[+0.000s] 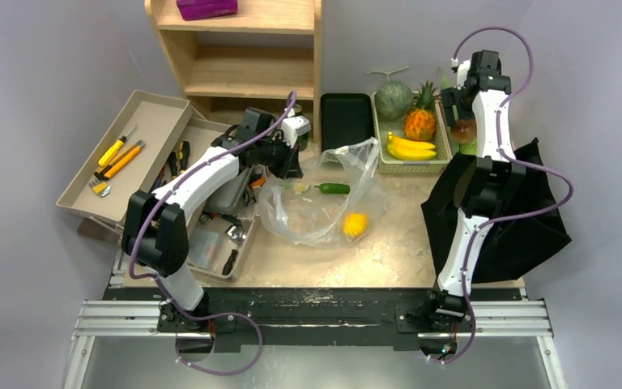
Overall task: Untie the knot of the grocery bags and take out the mixed food
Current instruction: Place the fake vegetable in the bin, then pick up the fake vegetable from the takeout bag.
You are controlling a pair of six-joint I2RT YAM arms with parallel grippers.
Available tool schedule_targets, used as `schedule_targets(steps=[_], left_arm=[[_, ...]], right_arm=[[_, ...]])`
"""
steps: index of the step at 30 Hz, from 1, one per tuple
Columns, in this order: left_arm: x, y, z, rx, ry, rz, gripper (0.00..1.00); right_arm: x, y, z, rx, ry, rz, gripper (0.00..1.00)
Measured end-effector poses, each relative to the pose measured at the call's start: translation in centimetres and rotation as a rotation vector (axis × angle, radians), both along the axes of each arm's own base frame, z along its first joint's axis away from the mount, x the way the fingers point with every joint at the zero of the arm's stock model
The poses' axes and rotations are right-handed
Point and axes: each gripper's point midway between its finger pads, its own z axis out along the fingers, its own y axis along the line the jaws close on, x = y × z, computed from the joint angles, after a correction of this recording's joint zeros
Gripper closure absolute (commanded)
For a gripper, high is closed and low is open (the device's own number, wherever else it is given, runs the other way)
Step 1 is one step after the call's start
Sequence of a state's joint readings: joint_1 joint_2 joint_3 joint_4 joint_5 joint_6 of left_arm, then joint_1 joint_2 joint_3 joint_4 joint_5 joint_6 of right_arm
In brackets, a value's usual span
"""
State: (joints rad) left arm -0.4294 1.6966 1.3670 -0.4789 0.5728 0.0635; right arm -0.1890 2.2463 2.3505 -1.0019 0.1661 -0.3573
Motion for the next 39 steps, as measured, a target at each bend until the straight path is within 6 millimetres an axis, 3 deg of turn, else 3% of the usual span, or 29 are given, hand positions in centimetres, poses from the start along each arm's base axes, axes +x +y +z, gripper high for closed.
schedule_targets(steps=[9, 12, 15, 18, 19, 21, 22, 23, 25, 27, 29, 31, 34, 39], left_arm=[[0.3, 0.5, 0.0, -0.005, 0.002, 0.010, 1.00], [0.3, 0.5, 0.0, -0.007, 0.004, 0.009, 1.00], [0.3, 0.4, 0.0, -0.010, 0.008, 0.005, 1.00], [0.2, 0.4, 0.0, -0.012, 0.007, -0.002, 1.00], [0.2, 0.3, 0.0, -0.013, 0.007, -0.003, 1.00], [0.2, 0.3, 0.0, -0.013, 0.006, -0.005, 1.00], [0.2, 0.3, 0.0, -0.013, 0.006, -0.006, 1.00], [0.2, 0.3, 0.1, -0.013, 0.005, -0.006, 1.00], [0.3, 0.3, 0.2, -0.017, 0.003, -0.004, 1.00], [0.3, 0.2, 0.4, -0.025, 0.008, -0.001, 1.00], [0.2, 0.0, 0.5, -0.041, 0.023, 0.009, 1.00], [0.2, -0.2, 0.7, -0.058, 0.040, 0.019, 1.00], [0.1, -0.4, 0.9, -0.080, 0.069, 0.037, 1.00], [0.1, -0.7, 1.3, -0.110, 0.109, 0.058, 1.00]], right_arm=[[0.9, -0.4, -3.7, -0.021, 0.061, 0.006, 0.08], [1.1, 0.2, -3.6, 0.006, 0.053, 0.025, 0.08], [1.2, 2.5, -2.1, 0.083, 0.008, 0.096, 0.09], [0.3, 7.0, 1.8, 0.184, -0.071, 0.230, 0.10], [-0.1, 9.1, 4.0, 0.217, -0.118, 0.295, 0.12], [-1.9, 14.2, 8.8, 0.283, -0.216, 0.449, 0.21], [-2.9, 15.7, 10.8, 0.306, -0.257, 0.509, 0.28], [-4.6, 19.7, 13.1, 0.337, -0.299, 0.624, 0.40], [-9.3, 26.3, 16.6, 0.410, -0.356, 0.841, 0.55], [-14.3, 31.6, 17.8, 0.487, -0.366, 1.032, 0.66], [-18.7, 34.9, 17.3, 0.556, -0.344, 1.170, 0.77], [-20.9, 36.1, 15.8, 0.579, -0.311, 1.241, 0.79], [-22.0, 37.8, 11.8, 0.574, -0.249, 1.325, 0.79], [-22.2, 39.8, 2.4, 0.468, -0.166, 1.402, 0.78]])
